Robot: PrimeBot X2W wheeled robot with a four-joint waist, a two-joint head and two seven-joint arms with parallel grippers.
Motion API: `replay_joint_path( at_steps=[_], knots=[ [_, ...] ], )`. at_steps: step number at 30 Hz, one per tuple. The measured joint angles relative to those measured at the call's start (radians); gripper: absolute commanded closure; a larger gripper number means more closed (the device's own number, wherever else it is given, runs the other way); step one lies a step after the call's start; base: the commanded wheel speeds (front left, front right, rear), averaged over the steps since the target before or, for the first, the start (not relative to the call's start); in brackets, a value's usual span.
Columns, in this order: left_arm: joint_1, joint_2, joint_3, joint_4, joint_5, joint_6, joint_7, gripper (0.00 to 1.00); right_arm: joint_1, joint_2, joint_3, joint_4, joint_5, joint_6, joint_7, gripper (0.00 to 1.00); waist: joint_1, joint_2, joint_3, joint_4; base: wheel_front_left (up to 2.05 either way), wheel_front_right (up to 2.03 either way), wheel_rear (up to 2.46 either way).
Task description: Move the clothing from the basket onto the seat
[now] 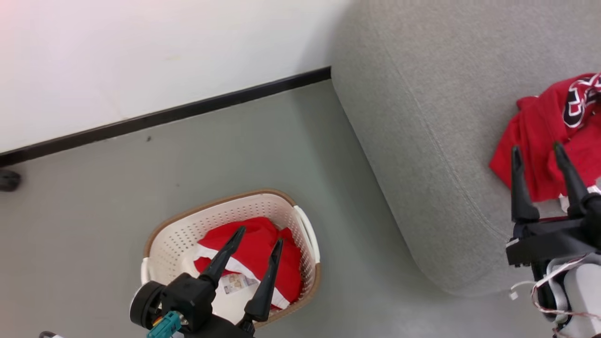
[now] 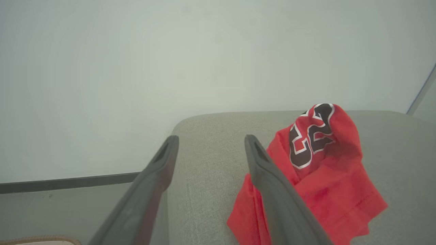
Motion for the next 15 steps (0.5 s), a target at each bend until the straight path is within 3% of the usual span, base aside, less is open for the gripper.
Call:
replay_joint_path(
  at_steps=[15],
  knots=[
    [-0.01,-0.031,0.041,0.145,-0.002,0.034,-0.083,0.0,0.129,0.05,0.039,-0.076,-0.007,0.009,0.0,0.0,0.0001,0.0,-0.085,0.197,0.0,0.0,0.0]
  ],
)
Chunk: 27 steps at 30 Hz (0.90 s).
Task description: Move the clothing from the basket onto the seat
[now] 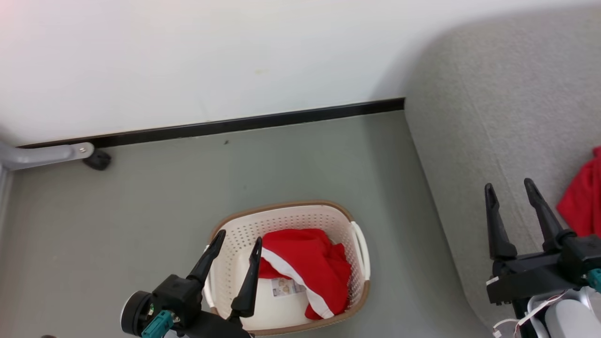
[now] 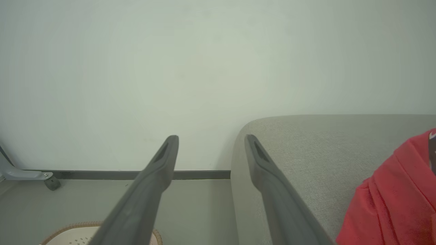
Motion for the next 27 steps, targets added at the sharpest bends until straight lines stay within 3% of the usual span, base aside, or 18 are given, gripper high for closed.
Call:
replay_joint_path(
  at_steps=[14,27],
  knots=[
    [0.006,0.008,0.077,0.091,0.0,0.034,-0.071,0.0,0.04,0.059,0.09,-0.019,-0.02,0.017,0.0,0.0,0.0001,0.0001,-0.039,0.161,0.0,0.0,0.0],
    [0.015,0.027,0.112,0.102,-0.024,0.036,-0.116,0.0,0.038,0.069,0.11,-0.028,-0.034,0.019,0.0,0.0,0.0001,0.0001,0.004,0.144,0.0,0.0,0.0]
  ],
)
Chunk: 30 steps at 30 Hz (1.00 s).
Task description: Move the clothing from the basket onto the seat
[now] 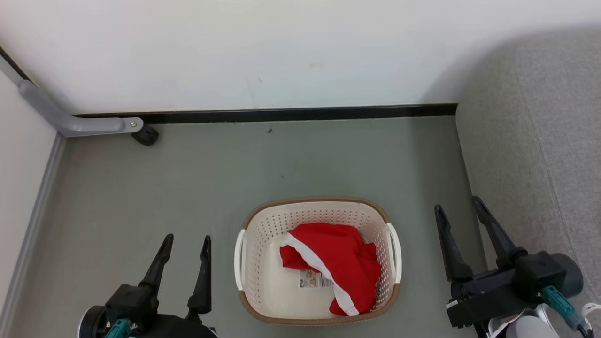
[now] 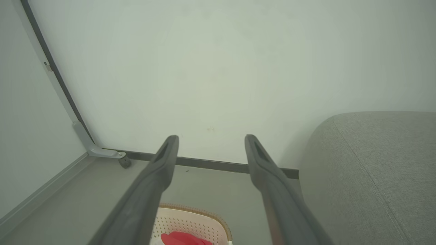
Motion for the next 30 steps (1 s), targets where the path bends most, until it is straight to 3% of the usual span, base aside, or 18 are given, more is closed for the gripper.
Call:
replay_joint_path(
  at_steps=[15,30],
  knots=[
    [-0.052,0.03,-0.018,-0.011,0.004,-0.02,0.011,0.0,-0.042,0.03,0.016,-0.052,-0.021,-0.012,0.0,0.0,0.0001,0.0,0.123,-0.083,0.0,0.0,0.0],
    [-0.232,0.114,-0.097,0.054,0.082,-0.082,0.184,0.0,-0.113,0.058,0.057,-0.081,-0.019,-0.029,0.0,0.0,0.0002,0.0001,0.318,-0.207,0.0,0.0,0.0]
  ],
)
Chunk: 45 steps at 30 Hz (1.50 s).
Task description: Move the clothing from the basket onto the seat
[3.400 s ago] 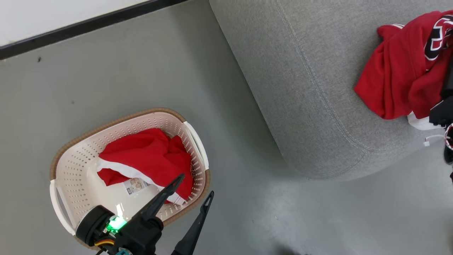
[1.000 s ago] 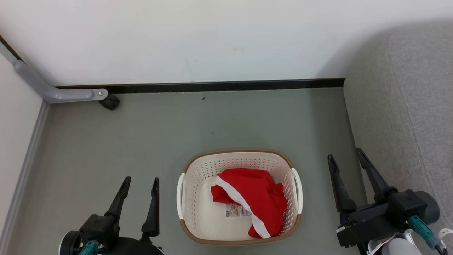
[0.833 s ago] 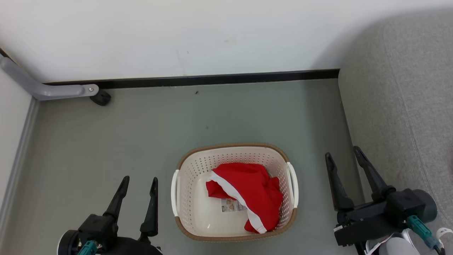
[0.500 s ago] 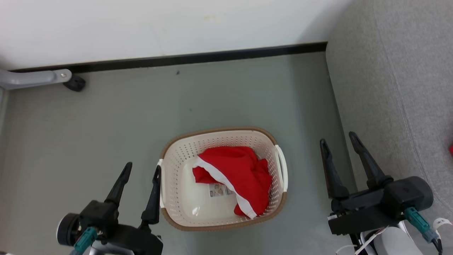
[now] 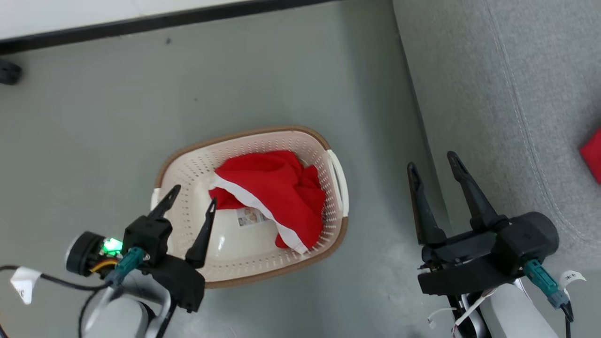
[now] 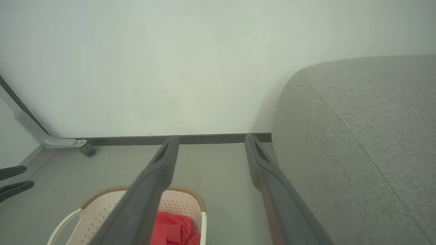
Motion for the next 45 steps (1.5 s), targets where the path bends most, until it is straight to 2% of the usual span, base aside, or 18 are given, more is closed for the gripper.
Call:
replay_joint_path(
  at_steps=[14,19,22,32,45],
  knots=[
    [-0.179,0.14,-0.02,0.067,0.102,-0.06,0.172,0.0,-0.073,0.014,0.07,-0.003,0.045,-0.008,0.0,0.0,0.0001,0.0001,0.193,-0.148,0.0,0.0,0.0],
    [-0.224,0.167,-0.033,0.1,0.114,-0.07,0.218,0.0,-0.087,0.016,0.095,0.011,0.065,-0.009,0.0,0.0,0.0,0.0001,0.252,-0.206,0.0,0.0,0.0],
    [-0.248,0.183,-0.043,0.124,0.137,-0.078,0.245,0.0,-0.094,0.017,0.13,0.01,0.101,-0.026,0.0,0.0,0.0,0.0001,0.282,-0.238,0.0,0.0,0.0],
    [-0.307,0.189,-0.06,0.195,0.155,-0.086,0.316,0.0,-0.094,0.019,0.17,0.021,0.161,-0.053,0.0,0.0,-0.0001,0.0001,0.342,-0.313,0.0,0.0,0.0],
    [-0.359,0.209,-0.064,0.239,0.164,-0.088,0.35,0.0,-0.094,0.021,0.194,0.028,0.187,-0.069,0.0,0.0,-0.0002,-0.0001,0.361,-0.338,0.0,0.0,0.0]
  ],
)
